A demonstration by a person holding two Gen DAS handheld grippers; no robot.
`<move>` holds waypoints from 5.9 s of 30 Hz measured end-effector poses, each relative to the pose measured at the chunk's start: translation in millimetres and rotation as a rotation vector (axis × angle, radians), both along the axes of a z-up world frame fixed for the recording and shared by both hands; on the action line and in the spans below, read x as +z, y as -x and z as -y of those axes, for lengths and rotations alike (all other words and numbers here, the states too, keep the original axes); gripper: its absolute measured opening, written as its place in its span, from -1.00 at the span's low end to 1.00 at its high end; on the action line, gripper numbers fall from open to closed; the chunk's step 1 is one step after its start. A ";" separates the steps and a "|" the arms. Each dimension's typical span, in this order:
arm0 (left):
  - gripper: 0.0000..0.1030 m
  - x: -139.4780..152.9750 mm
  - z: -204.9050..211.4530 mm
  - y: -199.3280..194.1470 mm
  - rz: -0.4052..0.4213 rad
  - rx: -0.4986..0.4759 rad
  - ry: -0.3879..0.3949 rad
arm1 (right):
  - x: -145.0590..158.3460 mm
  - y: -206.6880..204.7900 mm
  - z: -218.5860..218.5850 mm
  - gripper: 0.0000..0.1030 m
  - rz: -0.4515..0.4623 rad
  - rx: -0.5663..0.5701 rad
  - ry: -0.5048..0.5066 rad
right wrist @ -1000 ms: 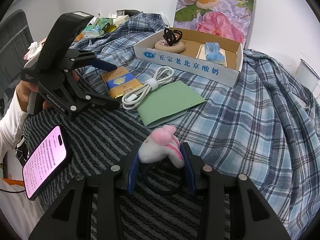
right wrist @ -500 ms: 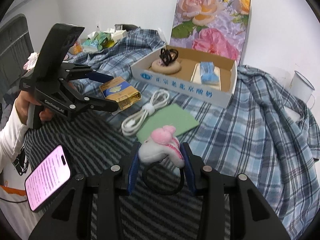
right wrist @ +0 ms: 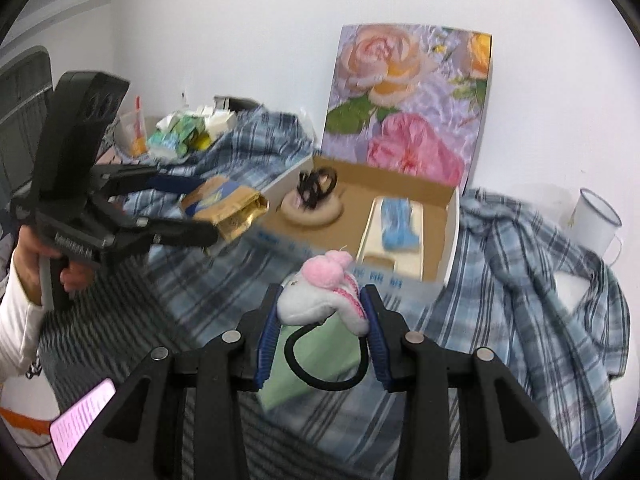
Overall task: Organize soft objects
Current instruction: 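Carry the cigarette pack with the left gripper while the right gripper carries the bunny into the box, then release the cigarette pack and bunny in the box and withdraw both grippers, then grasp the white cable with the left gripper while the right gripper grasps the green card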
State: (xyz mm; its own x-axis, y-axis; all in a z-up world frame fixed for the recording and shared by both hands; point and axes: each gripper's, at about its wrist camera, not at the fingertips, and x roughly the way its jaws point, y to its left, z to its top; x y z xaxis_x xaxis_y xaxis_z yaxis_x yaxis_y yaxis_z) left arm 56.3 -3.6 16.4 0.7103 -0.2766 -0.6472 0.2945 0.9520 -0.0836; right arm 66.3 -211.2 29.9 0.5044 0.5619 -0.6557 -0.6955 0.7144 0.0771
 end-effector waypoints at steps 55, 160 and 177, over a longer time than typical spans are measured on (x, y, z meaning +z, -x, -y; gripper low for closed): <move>0.76 -37.8 -8.1 -149.1 0.016 0.182 -0.047 | -43.6 -165.7 -42.4 -0.09 -0.085 -0.191 -0.127; -0.63 -78.0 31.4 -29.6 -0.241 -0.136 0.120 | -46.5 -59.0 10.5 0.99 -0.116 0.092 0.005; -0.63 -66.1 15.9 -27.4 -0.205 -0.088 0.151 | -83.4 -36.8 -43.3 0.99 -0.230 0.387 0.219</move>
